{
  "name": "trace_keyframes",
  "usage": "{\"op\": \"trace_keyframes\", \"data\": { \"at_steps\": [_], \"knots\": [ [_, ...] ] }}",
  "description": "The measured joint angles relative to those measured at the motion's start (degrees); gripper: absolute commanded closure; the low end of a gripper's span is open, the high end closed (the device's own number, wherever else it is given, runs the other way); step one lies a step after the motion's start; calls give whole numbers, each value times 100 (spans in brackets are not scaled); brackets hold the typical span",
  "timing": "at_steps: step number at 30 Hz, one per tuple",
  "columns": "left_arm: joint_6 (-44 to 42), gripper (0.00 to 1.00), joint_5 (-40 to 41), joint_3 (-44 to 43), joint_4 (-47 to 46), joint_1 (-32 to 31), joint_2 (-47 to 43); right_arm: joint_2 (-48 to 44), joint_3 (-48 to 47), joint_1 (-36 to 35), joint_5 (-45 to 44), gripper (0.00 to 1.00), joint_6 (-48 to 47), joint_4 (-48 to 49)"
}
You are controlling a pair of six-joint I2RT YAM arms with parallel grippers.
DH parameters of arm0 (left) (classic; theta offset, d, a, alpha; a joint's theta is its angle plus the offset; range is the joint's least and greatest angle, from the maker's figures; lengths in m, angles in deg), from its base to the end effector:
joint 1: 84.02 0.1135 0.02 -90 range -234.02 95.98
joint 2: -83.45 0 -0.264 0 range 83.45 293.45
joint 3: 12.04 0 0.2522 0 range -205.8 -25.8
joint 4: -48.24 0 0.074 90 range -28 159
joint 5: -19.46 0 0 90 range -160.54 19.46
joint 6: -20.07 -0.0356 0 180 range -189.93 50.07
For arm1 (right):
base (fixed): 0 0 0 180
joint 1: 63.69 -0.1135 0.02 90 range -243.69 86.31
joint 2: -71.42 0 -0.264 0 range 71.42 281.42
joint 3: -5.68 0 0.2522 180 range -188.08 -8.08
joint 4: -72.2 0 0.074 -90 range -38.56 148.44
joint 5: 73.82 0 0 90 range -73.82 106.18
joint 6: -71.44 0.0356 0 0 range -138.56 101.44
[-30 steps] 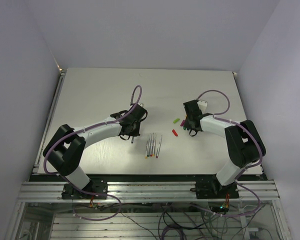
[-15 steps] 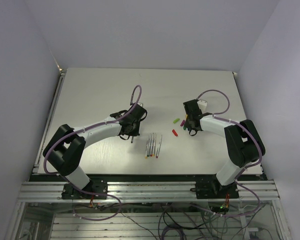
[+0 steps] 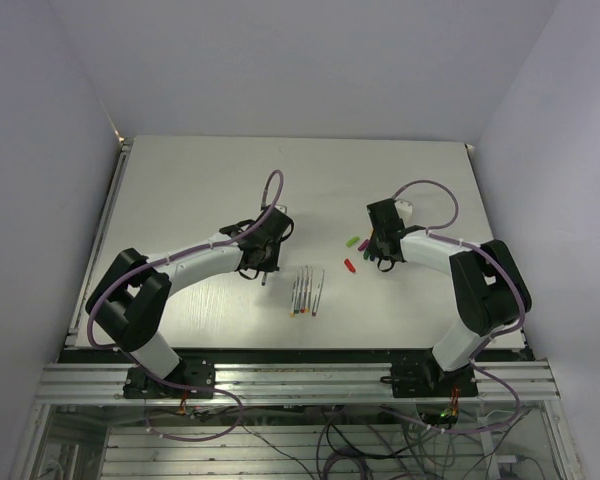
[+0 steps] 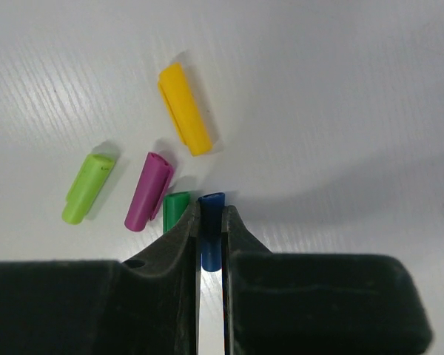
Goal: Insert the pens into the pen caps
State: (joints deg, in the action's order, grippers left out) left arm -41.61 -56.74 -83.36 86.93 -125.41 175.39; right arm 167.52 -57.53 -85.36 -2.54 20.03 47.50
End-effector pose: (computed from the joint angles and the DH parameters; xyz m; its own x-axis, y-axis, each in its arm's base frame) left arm 0.2460 -0.2055 0.1952 -0.8292 0.1167 -0.5466 0.1788 0.9820 -0.0616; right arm 0.2993 0.1066 0.1481 -0.7317 0.3449 -0.5879 0.3410 0.9321 0.1225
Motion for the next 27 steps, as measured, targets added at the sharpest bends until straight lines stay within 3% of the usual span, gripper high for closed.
{"op": "trace_keyframes", "data": {
  "at_steps": [8, 15, 27],
  "knots": [
    [-155, 93, -109, 4, -216, 2, -48, -531, 138, -9, -79, 100, -92, -402],
    [-398, 93, -363, -2, -710, 4, -87, -1646, 107, -9, -341, 100, -321, -455],
    [-815, 93, -1744, 0, -2741, -116, -503, -2675, 103, -9, 269, 100, -914, 1305]
  ]
}}
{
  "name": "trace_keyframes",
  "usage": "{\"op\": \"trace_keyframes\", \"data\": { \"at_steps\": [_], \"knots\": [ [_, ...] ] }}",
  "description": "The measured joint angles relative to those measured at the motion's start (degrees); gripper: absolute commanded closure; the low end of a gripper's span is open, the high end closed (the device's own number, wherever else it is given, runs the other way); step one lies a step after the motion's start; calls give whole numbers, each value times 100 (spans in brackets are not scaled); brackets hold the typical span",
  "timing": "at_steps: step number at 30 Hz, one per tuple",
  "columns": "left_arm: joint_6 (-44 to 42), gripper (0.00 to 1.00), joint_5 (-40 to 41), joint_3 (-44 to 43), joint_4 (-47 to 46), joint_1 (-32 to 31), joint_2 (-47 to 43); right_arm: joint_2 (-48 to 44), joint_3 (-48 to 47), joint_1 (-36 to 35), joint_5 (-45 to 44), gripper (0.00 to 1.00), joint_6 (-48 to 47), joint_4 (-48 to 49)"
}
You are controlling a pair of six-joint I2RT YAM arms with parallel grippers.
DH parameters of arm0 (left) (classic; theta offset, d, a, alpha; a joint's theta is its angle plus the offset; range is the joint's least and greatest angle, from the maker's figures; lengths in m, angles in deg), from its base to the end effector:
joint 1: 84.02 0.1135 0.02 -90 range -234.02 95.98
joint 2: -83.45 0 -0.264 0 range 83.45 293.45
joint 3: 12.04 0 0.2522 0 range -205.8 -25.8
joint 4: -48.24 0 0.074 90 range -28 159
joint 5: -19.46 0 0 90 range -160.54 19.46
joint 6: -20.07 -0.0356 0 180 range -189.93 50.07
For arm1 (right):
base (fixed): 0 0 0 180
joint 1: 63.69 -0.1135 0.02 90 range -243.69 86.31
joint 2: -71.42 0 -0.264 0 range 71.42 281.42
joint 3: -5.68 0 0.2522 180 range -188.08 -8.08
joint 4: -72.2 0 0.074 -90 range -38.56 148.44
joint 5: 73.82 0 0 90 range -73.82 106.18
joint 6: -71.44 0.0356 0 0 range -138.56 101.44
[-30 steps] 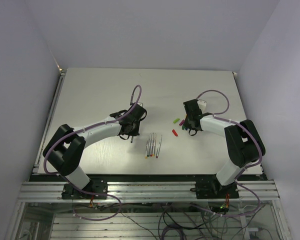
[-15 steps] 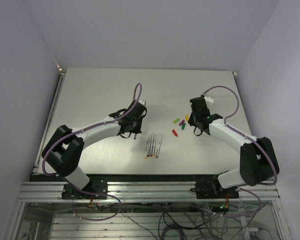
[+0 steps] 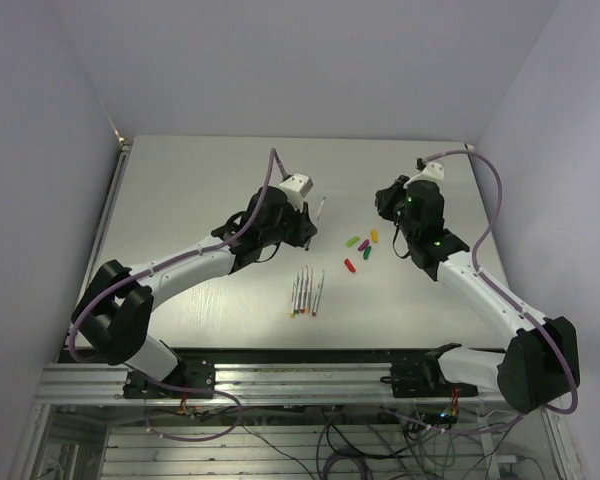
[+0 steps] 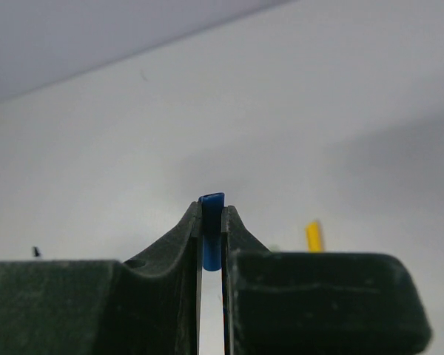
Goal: Insert the pens into the pen caps
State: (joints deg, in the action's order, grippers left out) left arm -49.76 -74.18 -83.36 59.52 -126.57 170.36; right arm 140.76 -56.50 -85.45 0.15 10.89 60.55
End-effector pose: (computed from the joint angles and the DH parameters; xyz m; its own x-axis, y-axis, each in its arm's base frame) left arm 0.2537 -0.2359 0.2598 -0.5596 0.0466 -0.8274 0.5578 0.7596 -0.3345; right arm 0.2633 0.0945 0.2942 -0.3166 0.3824 -0.8681 0.0484 0.9204 0.3879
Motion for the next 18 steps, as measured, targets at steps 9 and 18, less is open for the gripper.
{"op": "trace_keyframes", "data": {
  "at_steps": [9, 18],
  "knots": [
    [518, 93, -1045, 0, -1213, -92, 0, 28, 0, 4, 916, 100, -57, 1652],
    [671, 93, -1360, -2, -1316, -160, 44, 249, 0, 4, 1357, 100, 37, 2487]
  ]
}}
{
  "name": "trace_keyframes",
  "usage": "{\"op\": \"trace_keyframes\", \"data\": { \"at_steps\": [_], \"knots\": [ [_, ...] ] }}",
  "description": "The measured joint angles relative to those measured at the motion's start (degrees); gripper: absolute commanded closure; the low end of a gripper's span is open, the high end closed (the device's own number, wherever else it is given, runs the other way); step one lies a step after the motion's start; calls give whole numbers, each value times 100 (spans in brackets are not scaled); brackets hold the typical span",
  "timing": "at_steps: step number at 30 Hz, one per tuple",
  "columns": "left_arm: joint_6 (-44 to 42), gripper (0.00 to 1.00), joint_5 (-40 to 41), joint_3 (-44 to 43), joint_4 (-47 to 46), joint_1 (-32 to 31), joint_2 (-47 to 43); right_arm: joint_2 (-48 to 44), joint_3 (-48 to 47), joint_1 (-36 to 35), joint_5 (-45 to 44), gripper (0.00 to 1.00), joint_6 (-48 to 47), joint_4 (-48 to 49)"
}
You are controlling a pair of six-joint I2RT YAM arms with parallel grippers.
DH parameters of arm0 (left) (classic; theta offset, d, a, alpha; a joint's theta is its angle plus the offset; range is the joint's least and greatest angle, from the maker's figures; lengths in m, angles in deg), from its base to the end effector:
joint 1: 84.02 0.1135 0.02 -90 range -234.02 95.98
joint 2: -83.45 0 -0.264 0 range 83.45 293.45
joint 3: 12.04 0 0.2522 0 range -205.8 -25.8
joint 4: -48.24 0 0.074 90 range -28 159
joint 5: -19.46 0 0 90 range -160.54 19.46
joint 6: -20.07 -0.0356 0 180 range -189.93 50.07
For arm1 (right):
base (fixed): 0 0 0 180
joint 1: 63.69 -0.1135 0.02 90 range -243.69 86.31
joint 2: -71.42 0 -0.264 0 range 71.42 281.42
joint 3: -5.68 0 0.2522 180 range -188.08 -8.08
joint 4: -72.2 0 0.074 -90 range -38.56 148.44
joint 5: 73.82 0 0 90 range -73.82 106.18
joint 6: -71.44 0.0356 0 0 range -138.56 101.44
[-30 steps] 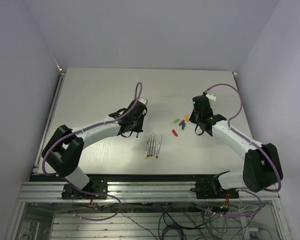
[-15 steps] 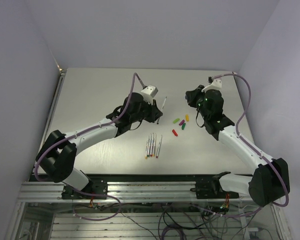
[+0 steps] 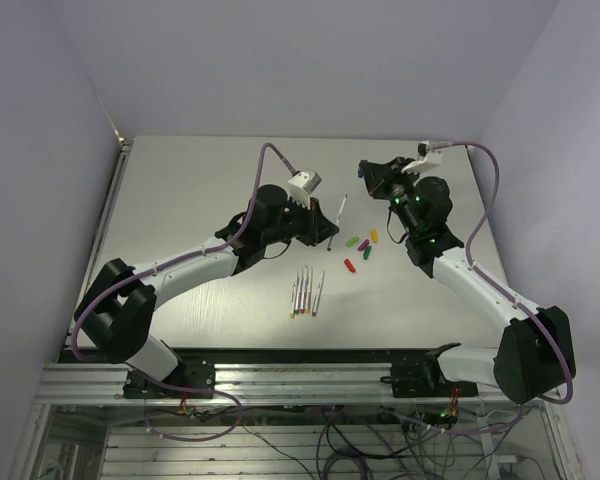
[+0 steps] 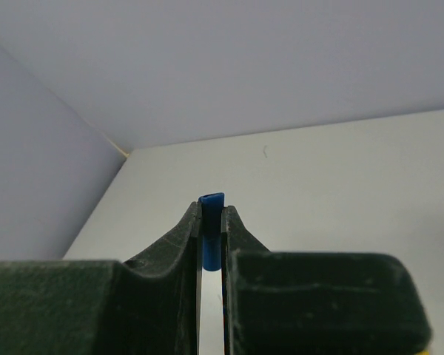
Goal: Insert the pens into the pen caps
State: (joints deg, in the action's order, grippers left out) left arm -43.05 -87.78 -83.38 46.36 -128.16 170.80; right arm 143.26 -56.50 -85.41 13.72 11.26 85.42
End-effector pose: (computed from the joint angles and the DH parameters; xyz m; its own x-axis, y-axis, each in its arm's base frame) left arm 0.2474 -0.2548 0.2813 -0.5502 -0.0677 -0.8323 0.6980 0.5097 -0.5030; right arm 0.2753 0.1080 0.3288 -0.1140 0.4894 -0.8646 -0.3149 0.8076 0.4986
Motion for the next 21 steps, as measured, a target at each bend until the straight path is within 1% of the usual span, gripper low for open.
{"op": "trace_keyframes", "data": {
  "at_steps": [10, 21],
  "knots": [
    [151, 93, 2, 0, -199, 0, 0, 42, 111, 0, 555, 100, 319, 599],
    [258, 93, 9, 0, -323, 0, 0, 31, 293, 0, 861, 100, 581, 667]
  ]
}}
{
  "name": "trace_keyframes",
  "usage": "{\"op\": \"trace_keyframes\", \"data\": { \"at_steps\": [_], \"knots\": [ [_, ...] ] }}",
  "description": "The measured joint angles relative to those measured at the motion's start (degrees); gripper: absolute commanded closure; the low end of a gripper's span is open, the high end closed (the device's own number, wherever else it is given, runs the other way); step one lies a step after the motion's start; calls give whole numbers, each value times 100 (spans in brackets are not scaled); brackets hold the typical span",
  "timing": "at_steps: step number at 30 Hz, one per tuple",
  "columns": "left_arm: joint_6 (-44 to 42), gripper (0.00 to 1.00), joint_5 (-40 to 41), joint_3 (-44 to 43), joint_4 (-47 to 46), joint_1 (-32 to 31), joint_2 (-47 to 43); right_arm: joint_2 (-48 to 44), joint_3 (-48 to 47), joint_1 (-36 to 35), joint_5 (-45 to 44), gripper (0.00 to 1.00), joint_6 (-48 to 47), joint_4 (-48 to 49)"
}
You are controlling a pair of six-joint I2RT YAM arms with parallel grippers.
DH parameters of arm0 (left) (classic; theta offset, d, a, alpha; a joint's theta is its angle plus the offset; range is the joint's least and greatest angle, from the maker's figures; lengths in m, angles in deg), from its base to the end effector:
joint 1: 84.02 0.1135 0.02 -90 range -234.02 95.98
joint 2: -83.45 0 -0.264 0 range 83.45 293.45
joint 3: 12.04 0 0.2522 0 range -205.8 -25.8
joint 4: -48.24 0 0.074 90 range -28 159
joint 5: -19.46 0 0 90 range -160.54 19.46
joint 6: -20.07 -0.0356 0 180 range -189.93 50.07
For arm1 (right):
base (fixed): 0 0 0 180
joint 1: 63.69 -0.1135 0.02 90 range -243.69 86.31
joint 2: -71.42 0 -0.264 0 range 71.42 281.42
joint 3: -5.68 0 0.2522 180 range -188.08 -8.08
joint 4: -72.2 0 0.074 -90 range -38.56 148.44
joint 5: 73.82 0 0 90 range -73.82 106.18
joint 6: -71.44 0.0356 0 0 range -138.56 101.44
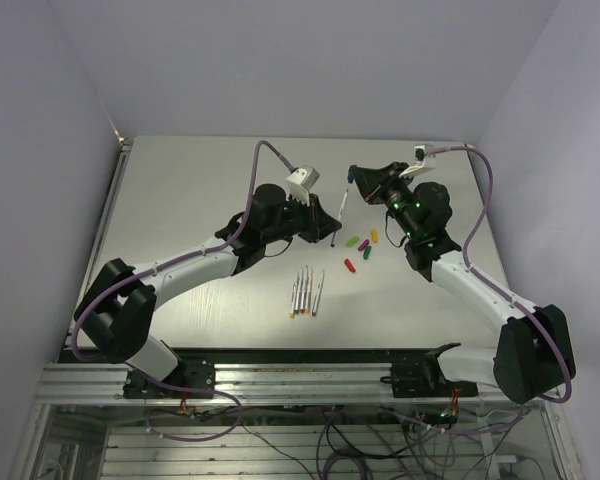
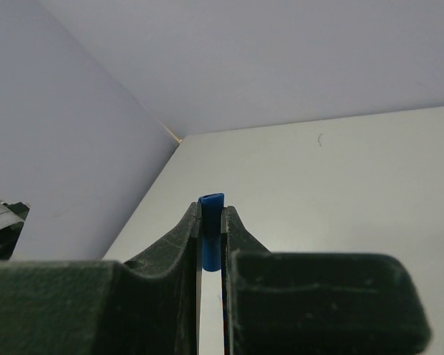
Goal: Insert the pens into the pen caps
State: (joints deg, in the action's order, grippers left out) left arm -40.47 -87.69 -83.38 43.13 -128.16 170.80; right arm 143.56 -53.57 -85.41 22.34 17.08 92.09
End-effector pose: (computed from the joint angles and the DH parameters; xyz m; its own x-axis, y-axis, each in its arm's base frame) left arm 0.2484 -0.2557 0.2872 -0.5476 -0.1234 -0.8276 0.6936 0.4863 -0.5315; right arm 0.2712 0.1121 0.3218 -0.1800 0.5519 -0.8143 -0.4454 0.6923 0.5677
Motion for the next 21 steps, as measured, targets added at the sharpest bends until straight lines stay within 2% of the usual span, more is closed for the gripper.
{"op": "trace_keyframes", "data": {
  "at_steps": [21],
  "knots": [
    [96, 93, 129, 0, -94, -2, 72, -107, 186, -2, 262, 100, 302, 129]
  ]
}}
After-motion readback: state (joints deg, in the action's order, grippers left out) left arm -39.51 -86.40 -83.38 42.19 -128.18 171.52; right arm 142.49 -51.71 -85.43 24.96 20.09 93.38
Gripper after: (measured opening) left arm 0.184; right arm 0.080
